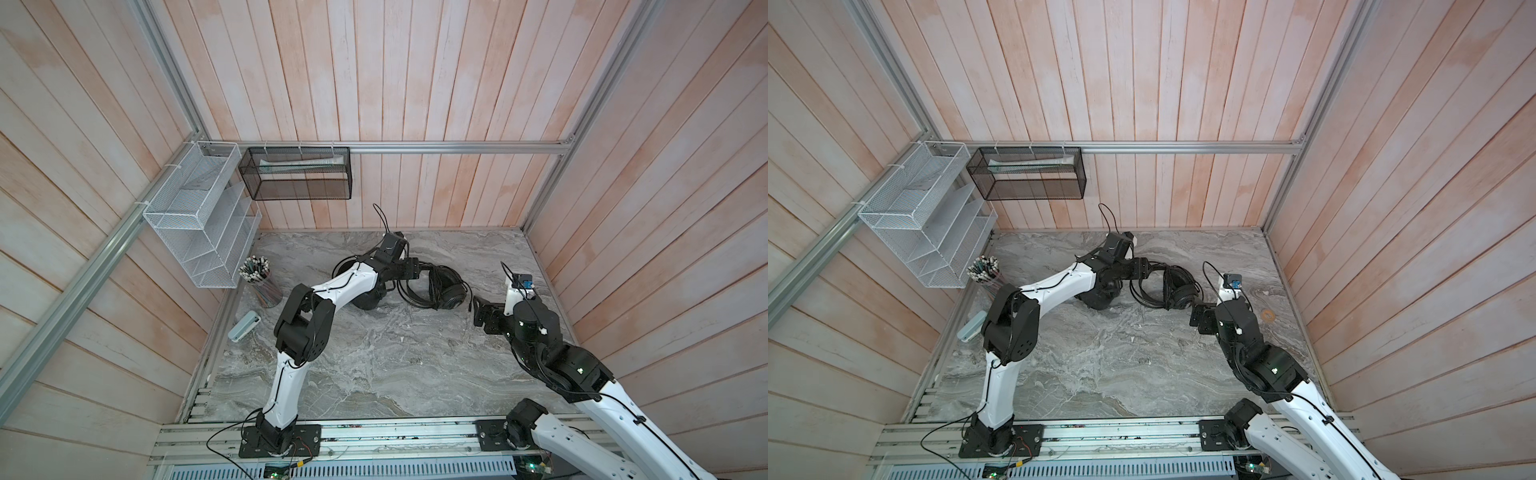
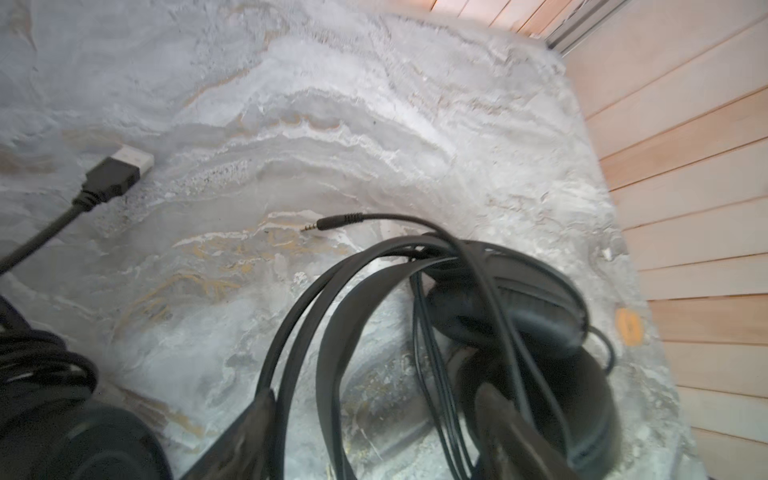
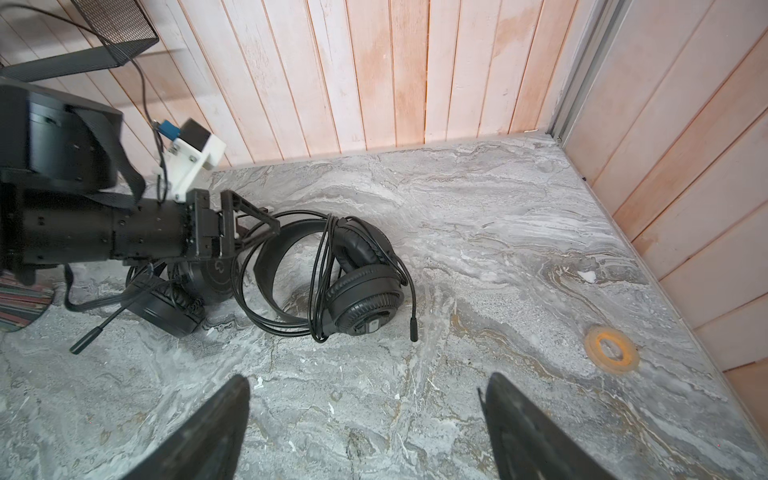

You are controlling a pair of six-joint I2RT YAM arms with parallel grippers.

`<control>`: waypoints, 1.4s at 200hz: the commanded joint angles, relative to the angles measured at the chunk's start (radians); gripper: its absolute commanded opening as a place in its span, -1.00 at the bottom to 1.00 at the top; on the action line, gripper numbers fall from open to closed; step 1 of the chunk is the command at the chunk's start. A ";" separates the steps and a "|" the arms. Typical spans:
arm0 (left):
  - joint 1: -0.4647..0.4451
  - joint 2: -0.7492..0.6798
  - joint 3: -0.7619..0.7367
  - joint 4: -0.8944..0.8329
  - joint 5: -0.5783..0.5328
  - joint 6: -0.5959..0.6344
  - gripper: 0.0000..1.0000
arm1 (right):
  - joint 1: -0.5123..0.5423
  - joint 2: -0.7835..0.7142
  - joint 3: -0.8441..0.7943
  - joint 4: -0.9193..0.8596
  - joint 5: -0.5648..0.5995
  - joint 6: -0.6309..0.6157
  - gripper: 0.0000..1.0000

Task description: Wrap the headphones

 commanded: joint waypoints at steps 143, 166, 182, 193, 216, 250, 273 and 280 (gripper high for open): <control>-0.004 -0.784 -0.407 0.392 -0.521 0.266 0.97 | -0.004 -0.117 -0.119 0.096 0.088 0.013 0.97; 0.058 -0.986 -0.666 0.383 -0.564 0.254 0.97 | -0.003 -0.148 -0.151 0.110 0.100 0.013 0.97; 0.142 -1.108 -0.824 0.349 -0.558 0.214 0.97 | -0.003 -0.169 -0.176 0.131 0.129 0.015 0.97; 0.207 -1.183 -0.927 0.344 -0.554 0.213 0.97 | -0.003 -0.185 -0.193 0.154 0.151 0.016 0.97; 0.303 -1.296 -1.130 0.415 -0.621 0.237 0.97 | -0.003 -0.216 -0.237 0.211 0.191 0.022 0.96; 0.316 -1.271 -1.285 0.577 -0.754 0.269 0.97 | -0.003 -0.251 -0.308 0.293 0.254 0.034 0.97; 0.355 -1.173 -1.288 0.596 -0.786 0.281 0.97 | -0.003 -0.253 -0.333 0.318 0.269 0.006 0.97; 0.365 -1.152 -1.296 0.609 -0.789 0.267 0.97 | -0.003 -0.253 -0.334 0.318 0.269 0.002 0.97</control>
